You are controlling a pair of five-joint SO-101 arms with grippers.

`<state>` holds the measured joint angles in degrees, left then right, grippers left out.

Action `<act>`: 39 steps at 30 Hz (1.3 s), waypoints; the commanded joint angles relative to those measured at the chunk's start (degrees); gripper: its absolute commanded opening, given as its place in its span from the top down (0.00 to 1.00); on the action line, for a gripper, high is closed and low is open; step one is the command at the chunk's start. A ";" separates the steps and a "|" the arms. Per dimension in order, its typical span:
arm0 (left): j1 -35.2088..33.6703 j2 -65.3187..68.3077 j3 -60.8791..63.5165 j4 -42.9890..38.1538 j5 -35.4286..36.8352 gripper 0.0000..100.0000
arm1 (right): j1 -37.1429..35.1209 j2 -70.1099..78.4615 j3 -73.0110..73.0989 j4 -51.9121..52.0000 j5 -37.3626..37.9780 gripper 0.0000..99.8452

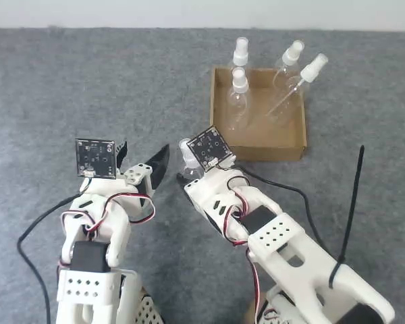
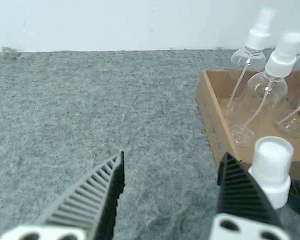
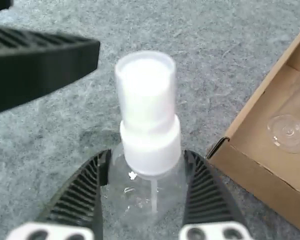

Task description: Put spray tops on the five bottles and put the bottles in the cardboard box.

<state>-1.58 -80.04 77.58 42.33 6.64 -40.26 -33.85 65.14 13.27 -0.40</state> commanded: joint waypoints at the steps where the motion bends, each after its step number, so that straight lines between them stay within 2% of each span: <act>1: -0.09 -0.88 -0.48 -1.67 0.53 0.72 | 1.54 -1.80 -5.89 1.27 2.64 0.99; 9: -0.09 -0.88 -0.48 -1.67 0.44 0.72 | 9.71 -10.24 -23.56 21.85 4.13 0.99; 14: -0.09 -0.88 -0.48 -1.67 0.44 0.72 | 16.48 -6.20 -33.76 27.03 4.22 0.99; 20: -0.09 -0.88 -0.40 -1.67 0.44 0.72 | 21.05 3.03 -38.95 26.51 4.13 0.99; 23: -0.09 -0.88 -0.40 -1.67 0.44 0.72 | 22.02 7.25 -39.56 22.29 4.13 0.99; 39: -0.09 -0.88 0.13 -2.81 0.09 0.72 | 22.11 21.05 -39.56 9.98 4.13 0.99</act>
<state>-1.58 -80.04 78.29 40.92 6.73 -18.90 -13.27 29.71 26.55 3.12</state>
